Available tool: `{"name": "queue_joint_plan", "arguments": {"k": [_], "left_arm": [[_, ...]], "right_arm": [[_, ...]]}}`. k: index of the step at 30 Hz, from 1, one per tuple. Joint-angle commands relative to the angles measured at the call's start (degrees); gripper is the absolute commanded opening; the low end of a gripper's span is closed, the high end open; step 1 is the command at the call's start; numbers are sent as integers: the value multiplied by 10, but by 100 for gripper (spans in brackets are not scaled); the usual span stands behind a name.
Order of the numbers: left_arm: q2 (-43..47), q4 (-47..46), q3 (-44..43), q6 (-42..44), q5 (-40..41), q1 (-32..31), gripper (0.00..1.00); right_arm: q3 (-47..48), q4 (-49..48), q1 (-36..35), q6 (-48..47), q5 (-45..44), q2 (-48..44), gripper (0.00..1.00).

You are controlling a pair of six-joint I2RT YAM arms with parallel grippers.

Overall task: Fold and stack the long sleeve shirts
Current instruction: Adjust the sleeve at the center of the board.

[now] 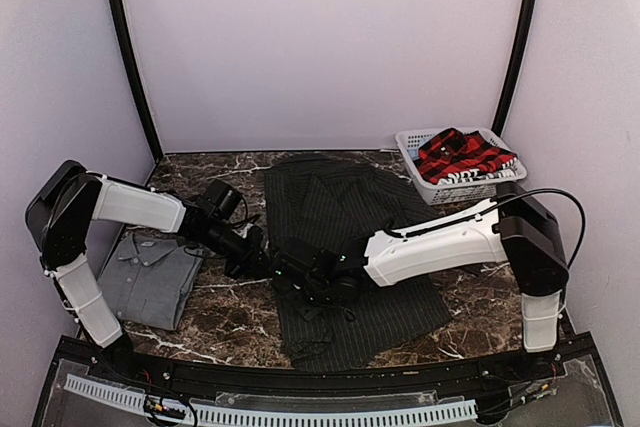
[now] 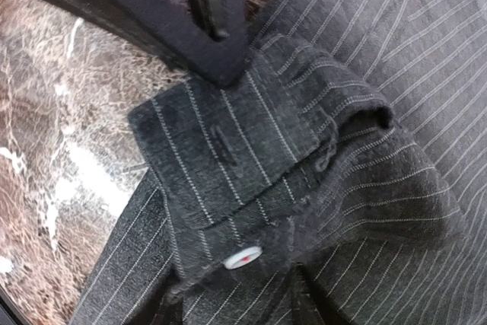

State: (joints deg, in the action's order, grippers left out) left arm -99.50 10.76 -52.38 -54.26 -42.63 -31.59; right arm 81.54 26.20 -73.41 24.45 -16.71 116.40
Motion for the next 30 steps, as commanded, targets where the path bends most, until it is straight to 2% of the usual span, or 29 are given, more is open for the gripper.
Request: {"name": "queue_joint_plan", "arguments": {"k": [1,8,21,30], "left_arm": [[7,3,-9,16,-10,3,0],[25,7,4,17,-20,2,0],[86,-36,68,-45,-20,-61,0],[90,-59,94,-73,-8,-96,0]], "right_arm": [[16,11,-2,2,-33,-3,32],[19,29,-1,-32,-11,-26,0],[-8,94,-1,-114,92,-89,0],[-16,128,-2,-143,159,-88,0]]}}
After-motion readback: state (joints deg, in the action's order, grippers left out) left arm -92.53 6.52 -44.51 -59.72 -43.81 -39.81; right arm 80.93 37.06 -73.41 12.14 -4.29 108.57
